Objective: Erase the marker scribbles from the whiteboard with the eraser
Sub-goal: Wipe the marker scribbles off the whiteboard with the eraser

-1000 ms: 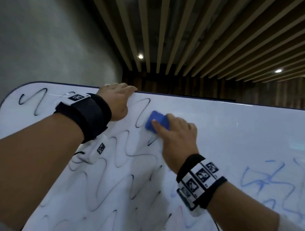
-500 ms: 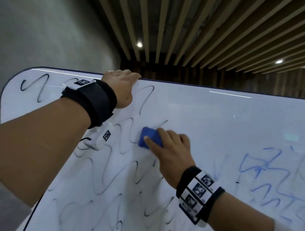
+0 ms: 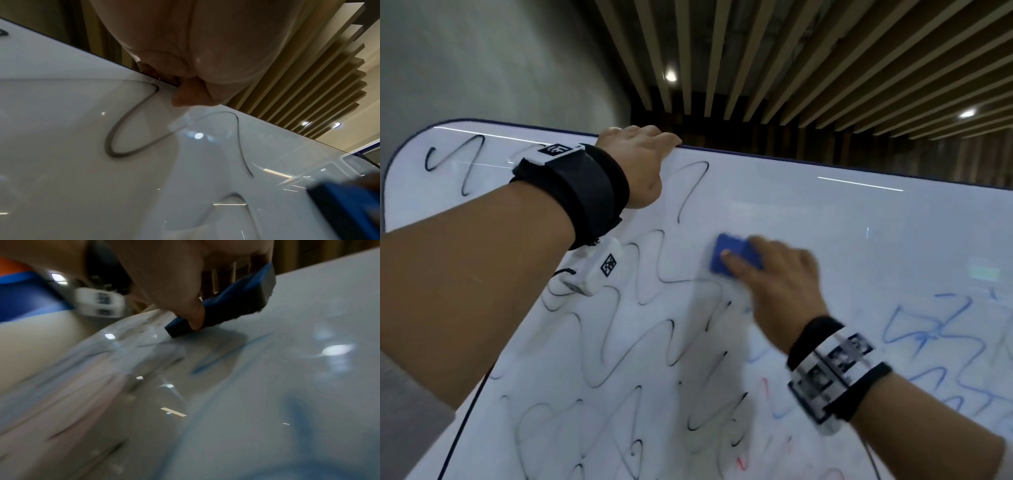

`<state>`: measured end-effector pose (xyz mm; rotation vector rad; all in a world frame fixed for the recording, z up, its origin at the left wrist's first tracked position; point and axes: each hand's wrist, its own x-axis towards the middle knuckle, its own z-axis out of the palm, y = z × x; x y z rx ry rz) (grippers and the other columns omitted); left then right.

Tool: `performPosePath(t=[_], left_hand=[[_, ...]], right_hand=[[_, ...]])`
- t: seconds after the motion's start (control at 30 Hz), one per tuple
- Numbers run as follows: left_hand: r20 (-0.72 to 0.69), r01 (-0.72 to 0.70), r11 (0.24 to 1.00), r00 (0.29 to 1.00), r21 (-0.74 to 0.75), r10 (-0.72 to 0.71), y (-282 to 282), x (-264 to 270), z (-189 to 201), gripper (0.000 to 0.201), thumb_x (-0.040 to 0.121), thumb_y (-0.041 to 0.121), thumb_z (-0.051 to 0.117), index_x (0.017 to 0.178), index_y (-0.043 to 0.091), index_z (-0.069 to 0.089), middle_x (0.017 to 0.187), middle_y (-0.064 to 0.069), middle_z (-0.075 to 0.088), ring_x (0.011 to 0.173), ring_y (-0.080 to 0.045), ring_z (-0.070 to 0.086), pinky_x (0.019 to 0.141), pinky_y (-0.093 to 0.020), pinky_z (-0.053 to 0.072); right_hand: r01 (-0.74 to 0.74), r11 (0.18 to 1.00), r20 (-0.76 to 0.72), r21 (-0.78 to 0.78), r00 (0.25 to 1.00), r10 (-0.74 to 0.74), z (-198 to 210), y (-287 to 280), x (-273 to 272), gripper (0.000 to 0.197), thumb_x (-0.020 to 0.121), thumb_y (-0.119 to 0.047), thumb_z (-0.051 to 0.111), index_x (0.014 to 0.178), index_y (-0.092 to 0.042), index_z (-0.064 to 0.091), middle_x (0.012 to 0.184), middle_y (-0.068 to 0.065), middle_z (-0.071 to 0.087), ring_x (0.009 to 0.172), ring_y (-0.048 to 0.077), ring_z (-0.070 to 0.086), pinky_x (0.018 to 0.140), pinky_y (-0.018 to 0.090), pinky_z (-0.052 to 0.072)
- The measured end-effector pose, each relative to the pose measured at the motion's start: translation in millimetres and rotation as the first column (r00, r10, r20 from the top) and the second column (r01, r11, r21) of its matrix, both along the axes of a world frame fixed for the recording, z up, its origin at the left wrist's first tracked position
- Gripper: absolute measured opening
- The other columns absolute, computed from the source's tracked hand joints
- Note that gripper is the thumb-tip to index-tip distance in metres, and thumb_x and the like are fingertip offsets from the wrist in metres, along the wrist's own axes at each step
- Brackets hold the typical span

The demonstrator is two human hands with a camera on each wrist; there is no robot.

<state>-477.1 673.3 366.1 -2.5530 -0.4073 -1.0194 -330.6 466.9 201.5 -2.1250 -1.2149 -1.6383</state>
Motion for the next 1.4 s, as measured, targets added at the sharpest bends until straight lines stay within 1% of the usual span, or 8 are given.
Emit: performPosePath(t=[0.13,0.33,0.53,0.73,0.93,1.0,1.17,1.4], left_hand=[[0.011,0.005,1.0,1.0,-0.006,-0.005,1,1,-1,0.072,0.088,0.013,0.05,0.155,0.024,0.027,0.149,-0.006,0.044,0.134,-0.029,0.043,0.112,-0.046,0.031],[0.011,0.01,1.0,1.0,-0.011,-0.01,1,2,-1,0.073,0.087,0.011,0.049,0.156,0.024,0.027,0.15,-0.006,0.043,0.137,-0.029,0.042,0.113,-0.046,0.032],[0.026,0.024,1.0,0.999,-0.012,-0.023,3,2,-2,0.072,0.088,0.01,0.05,0.155,0.023,0.028,0.148,-0.007,0.044,0.136,-0.031,0.042,0.114,-0.048,0.032],[0.024,0.018,1.0,1.0,-0.019,-0.018,2,3,-1,0.074,0.087,0.008,0.051,0.155,0.024,0.028,0.15,-0.009,0.043,0.136,-0.033,0.041,0.115,-0.049,0.03],[0.048,0.063,0.998,0.997,-0.001,-0.063,4,3,-3,0.069,0.087,0.008,0.053,0.152,0.022,0.033,0.144,-0.011,0.048,0.13,-0.036,0.045,0.11,-0.05,0.031],[0.043,0.069,0.998,0.997,-0.003,-0.069,5,5,-3,0.068,0.087,0.008,0.054,0.151,0.023,0.035,0.142,-0.011,0.049,0.129,-0.037,0.046,0.109,-0.05,0.032],[0.044,0.068,0.998,0.997,0.0,-0.068,3,3,-2,0.067,0.087,0.007,0.054,0.149,0.022,0.036,0.139,-0.012,0.05,0.125,-0.037,0.047,0.106,-0.051,0.033],[0.044,0.084,0.996,0.995,0.01,-0.084,9,6,-2,0.066,0.085,0.007,0.055,0.147,0.022,0.038,0.137,-0.013,0.052,0.123,-0.039,0.048,0.105,-0.05,0.035]], right_hand=[[0.127,0.962,-0.104,0.241,0.989,-0.104,9,-26,21,0.071,0.07,-0.001,0.067,0.135,-0.028,0.056,0.133,0.016,0.051,0.108,0.039,0.051,0.088,0.051,0.035],[-0.048,0.996,-0.051,-0.081,0.998,0.044,-76,16,-23,0.077,0.062,-0.004,0.066,0.134,-0.028,0.054,0.131,0.012,0.051,0.107,0.033,0.053,0.086,0.046,0.036],[0.101,0.967,-0.186,0.233,0.981,-0.058,-30,-23,13,0.069,0.07,-0.004,0.069,0.133,-0.029,0.057,0.129,0.013,0.054,0.107,0.036,0.053,0.088,0.046,0.035],[-0.041,0.999,-0.128,0.014,0.991,0.042,-93,21,-27,0.068,0.066,-0.014,0.072,0.13,-0.032,0.056,0.126,0.009,0.055,0.103,0.03,0.054,0.084,0.044,0.037],[0.192,0.92,-0.32,0.341,0.944,-0.078,-68,-55,33,0.067,0.067,-0.012,0.069,0.131,-0.028,0.058,0.123,0.011,0.055,0.103,0.037,0.055,0.082,0.047,0.042],[0.161,0.913,-0.321,0.374,0.946,-0.035,-79,-40,23,0.066,0.064,-0.011,0.067,0.128,-0.028,0.061,0.119,0.011,0.057,0.096,0.036,0.055,0.078,0.044,0.04],[-0.034,0.996,-0.195,0.081,0.98,0.049,-120,15,-19,0.061,0.07,-0.016,0.06,0.128,-0.034,0.057,0.122,0.007,0.057,0.098,0.028,0.053,0.081,0.041,0.037],[0.174,0.875,-0.292,0.452,0.956,-0.038,-86,-65,37,0.06,0.064,-0.012,0.065,0.123,-0.024,0.066,0.112,0.013,0.061,0.089,0.037,0.058,0.07,0.041,0.044]])
